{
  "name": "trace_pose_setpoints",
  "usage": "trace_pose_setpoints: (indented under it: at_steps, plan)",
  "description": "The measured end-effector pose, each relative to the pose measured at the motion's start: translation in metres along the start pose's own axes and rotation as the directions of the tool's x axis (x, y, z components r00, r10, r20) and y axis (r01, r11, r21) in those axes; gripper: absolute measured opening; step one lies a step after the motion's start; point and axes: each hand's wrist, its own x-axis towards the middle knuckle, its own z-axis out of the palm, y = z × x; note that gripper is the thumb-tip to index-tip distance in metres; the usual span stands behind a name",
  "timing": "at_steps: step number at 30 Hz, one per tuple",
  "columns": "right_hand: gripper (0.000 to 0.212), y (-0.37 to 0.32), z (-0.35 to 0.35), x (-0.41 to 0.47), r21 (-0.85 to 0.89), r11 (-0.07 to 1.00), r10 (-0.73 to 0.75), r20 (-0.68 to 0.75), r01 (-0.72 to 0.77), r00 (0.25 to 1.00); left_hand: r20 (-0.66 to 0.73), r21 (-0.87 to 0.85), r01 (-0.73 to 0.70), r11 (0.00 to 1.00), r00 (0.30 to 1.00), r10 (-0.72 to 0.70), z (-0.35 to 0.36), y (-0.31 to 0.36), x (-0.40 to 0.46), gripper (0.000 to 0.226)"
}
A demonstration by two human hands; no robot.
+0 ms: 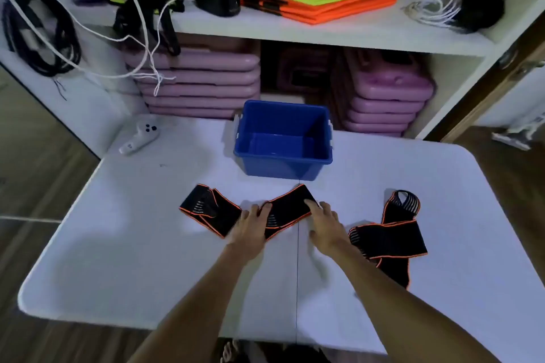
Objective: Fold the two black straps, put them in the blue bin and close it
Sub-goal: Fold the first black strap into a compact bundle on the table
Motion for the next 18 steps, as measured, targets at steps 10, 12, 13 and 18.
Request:
trace_pose_setpoints:
  at_steps: [10, 12, 13, 18]
  plan:
    - [0.040, 0.030, 0.003, 0.034, 0.082, 0.981, -0.159, -0.161, 0.173, 0.974, -0.322, -0.235, 0.063, 0.970, 0.937, -0.139, 0.007, -0.011, 0.002, 0.028]
    - [0.037, 0.030, 0.003, 0.037, 0.178, 0.965, -0.169, -0.151, 0.195, 0.974, -0.352, -0.280, 0.006, 0.960, 0.930, -0.108, 0.003, -0.012, 0.001, 0.027]
    - [0.035, 0.029, 0.003, 0.038, 0.233, 0.949, -0.180, -0.147, 0.211, 0.973, -0.362, -0.299, -0.014, 0.954, 0.927, -0.099, -0.001, -0.011, 0.001, 0.026]
    - [0.031, 0.021, -0.008, 0.036, 0.520, 0.835, -0.103, -0.176, 0.181, 0.979, -0.405, -0.475, -0.044, 0.879, 0.897, -0.174, -0.025, -0.010, 0.003, 0.025]
